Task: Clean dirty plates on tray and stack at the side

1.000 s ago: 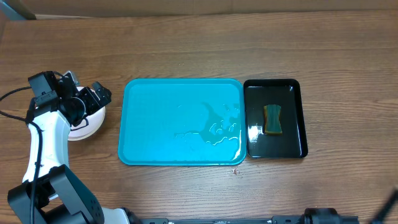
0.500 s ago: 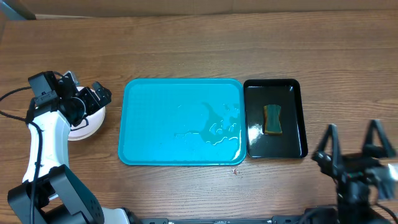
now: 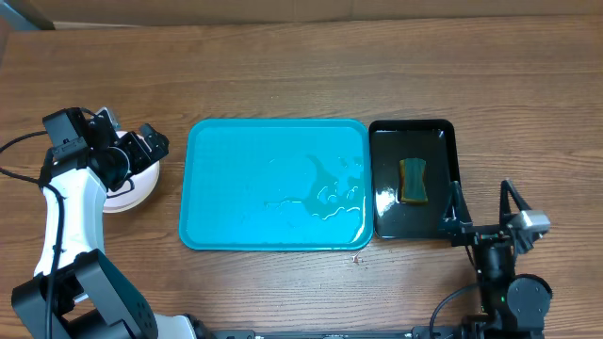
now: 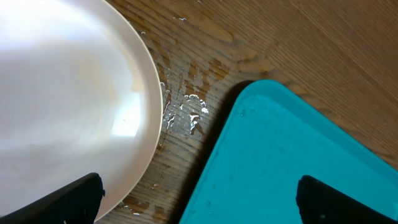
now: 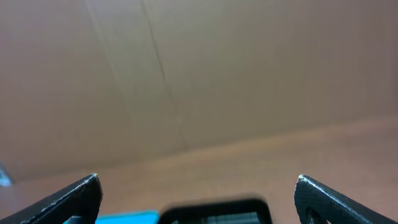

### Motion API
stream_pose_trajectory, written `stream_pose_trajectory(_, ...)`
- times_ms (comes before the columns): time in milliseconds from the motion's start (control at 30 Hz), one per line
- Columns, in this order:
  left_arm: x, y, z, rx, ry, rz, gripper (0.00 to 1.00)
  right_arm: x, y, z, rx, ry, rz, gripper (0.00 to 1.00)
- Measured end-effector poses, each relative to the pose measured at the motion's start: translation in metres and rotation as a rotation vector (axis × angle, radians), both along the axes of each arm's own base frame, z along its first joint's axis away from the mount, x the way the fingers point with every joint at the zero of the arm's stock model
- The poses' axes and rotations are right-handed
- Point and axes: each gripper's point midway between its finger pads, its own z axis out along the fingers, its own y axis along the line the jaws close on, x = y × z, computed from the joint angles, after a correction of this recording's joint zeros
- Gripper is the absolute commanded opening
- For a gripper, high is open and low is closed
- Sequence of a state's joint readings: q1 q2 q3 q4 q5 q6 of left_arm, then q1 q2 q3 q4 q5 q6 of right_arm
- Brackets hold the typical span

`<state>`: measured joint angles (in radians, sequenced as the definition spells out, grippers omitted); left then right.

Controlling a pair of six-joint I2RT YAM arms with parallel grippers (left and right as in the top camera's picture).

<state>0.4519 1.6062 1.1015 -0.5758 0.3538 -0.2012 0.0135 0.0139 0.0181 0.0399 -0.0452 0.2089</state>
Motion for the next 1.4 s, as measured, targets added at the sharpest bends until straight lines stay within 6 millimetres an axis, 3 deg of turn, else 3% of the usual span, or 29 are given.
stream_pose_trajectory(167,0.000,0.000,0.000,0.000,0.000,0.000,1.00,0.001,0.000,-0.030,-0.002,0.124,0.000,1.00)
stream_pose_trajectory(1067,0.000,0.000,0.003,0.004,-0.008,-0.001,1.00,0.001,0.000,-0.030,-0.002,0.124,0.000,1.00)
stream_pose_trajectory(1167,0.000,-0.006,0.022,0.035,-0.050,-0.013,1.00,0.001,0.000,-0.030,-0.001,0.124,0.000,1.00)
stream_pose_trajectory(1300,0.000,-0.035,0.082,0.116,-0.202,-0.080,1.00,0.001,0.000,-0.030,-0.002,0.124,0.000,1.00)
stream_pose_trajectory(1400,-0.008,-0.071,0.136,0.168,-0.353,-0.162,1.00,0.001,0.000,-0.030,-0.002,0.124,0.000,1.00)
